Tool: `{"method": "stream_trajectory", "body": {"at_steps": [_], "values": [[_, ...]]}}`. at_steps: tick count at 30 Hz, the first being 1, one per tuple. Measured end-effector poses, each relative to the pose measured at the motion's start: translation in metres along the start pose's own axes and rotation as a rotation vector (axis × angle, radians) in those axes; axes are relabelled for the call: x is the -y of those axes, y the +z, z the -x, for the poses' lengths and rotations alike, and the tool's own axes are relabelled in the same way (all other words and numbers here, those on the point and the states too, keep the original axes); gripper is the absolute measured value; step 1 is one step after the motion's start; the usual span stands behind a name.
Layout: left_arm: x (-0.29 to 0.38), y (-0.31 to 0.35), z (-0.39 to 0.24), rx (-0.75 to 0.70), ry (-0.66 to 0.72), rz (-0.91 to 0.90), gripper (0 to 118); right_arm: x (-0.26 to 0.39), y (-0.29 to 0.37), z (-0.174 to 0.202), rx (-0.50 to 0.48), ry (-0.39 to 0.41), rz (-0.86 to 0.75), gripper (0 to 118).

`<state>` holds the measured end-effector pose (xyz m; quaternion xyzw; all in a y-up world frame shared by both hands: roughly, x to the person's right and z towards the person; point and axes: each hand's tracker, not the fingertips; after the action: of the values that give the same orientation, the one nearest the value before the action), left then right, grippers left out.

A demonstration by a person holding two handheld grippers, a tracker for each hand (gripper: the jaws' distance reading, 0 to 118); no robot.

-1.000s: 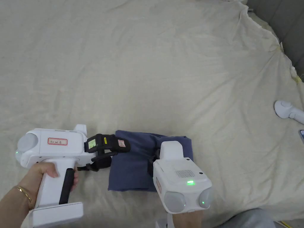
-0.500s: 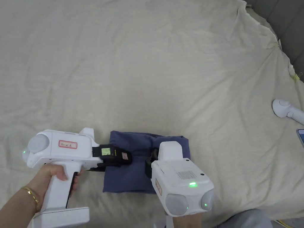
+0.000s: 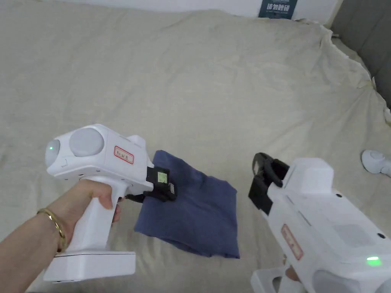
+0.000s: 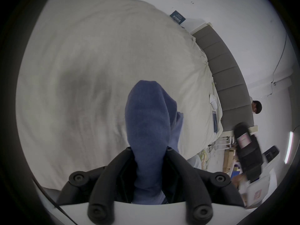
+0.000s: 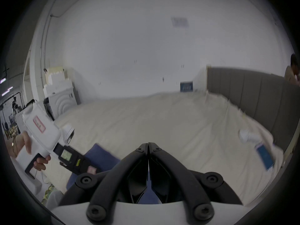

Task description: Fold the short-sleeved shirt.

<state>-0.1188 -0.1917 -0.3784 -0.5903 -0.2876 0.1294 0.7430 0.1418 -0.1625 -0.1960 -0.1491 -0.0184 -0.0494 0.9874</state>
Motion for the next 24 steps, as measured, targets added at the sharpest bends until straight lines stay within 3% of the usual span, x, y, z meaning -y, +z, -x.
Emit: {"method": "stream_trajectory", "body": {"at_steps": [4,10,17,24], "values": [[-0.004,0.047,0.03,-0.076,0.016,-0.033,19,-0.038,0.019,-0.022,0.03,0.009,-0.096,0],[-0.012,0.118,0.118,-0.329,0.064,-0.06,18,-0.065,0.019,-0.041,0.087,0.038,-0.142,0],[-0.022,0.183,0.236,-0.624,0.183,-0.11,18,-0.067,0.004,-0.037,0.167,0.028,-0.138,0],[-0.036,0.208,0.333,-0.93,0.274,-0.11,18,-0.067,-0.012,-0.027,0.218,0.015,-0.1,0]]}}
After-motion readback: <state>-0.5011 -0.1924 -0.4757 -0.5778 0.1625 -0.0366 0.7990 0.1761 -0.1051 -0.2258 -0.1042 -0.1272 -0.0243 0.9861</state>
